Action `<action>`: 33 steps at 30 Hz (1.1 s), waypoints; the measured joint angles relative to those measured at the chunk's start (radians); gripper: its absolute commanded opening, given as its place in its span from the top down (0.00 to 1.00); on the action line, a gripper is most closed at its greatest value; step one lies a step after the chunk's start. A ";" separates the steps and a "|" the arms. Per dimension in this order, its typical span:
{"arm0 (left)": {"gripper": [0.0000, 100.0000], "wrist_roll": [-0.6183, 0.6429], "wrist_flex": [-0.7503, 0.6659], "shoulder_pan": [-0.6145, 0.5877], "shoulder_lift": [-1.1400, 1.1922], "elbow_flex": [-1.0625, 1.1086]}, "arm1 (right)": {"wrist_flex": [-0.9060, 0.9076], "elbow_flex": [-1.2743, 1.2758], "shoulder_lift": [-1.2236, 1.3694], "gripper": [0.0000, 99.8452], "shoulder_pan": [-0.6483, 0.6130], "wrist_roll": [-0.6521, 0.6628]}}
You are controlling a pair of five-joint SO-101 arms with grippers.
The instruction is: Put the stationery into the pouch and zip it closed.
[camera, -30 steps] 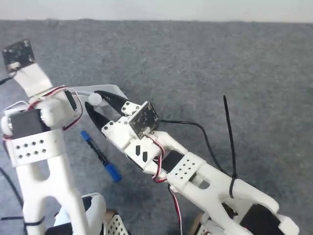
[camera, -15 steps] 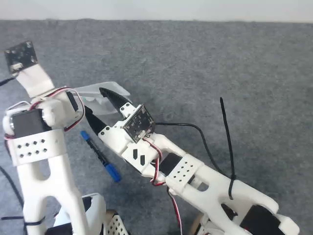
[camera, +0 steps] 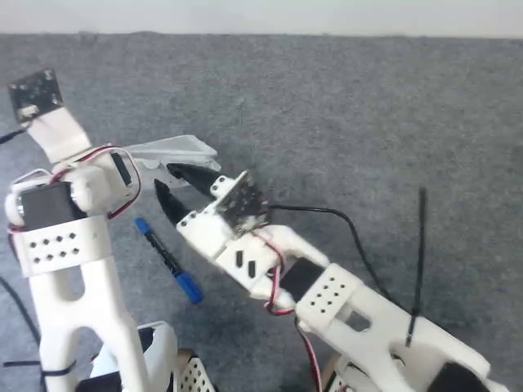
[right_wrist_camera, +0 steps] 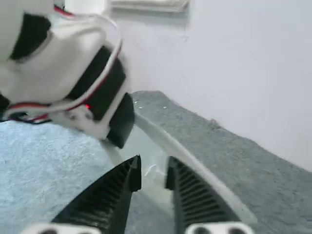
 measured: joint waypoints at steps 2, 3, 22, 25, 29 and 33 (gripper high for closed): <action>0.99 0.000 0.000 0.000 0.000 0.000 | 0.026 0.000 -0.034 0.99 0.018 0.000; 0.99 0.000 0.000 0.000 0.000 0.000 | 0.044 0.000 -0.049 0.99 0.021 -0.002; 0.99 0.000 0.000 0.000 0.000 0.000 | 0.474 -0.109 -0.084 0.99 0.057 -0.002; 0.99 0.000 0.000 0.000 0.000 0.000 | 0.482 -0.124 -0.084 0.99 0.087 -0.002; 0.99 0.000 0.000 0.000 0.000 0.000 | 0.482 -0.141 -0.084 0.99 0.109 -0.002; 0.99 0.000 0.000 0.000 0.000 0.000 | 0.482 -0.141 -0.084 0.99 0.101 -0.002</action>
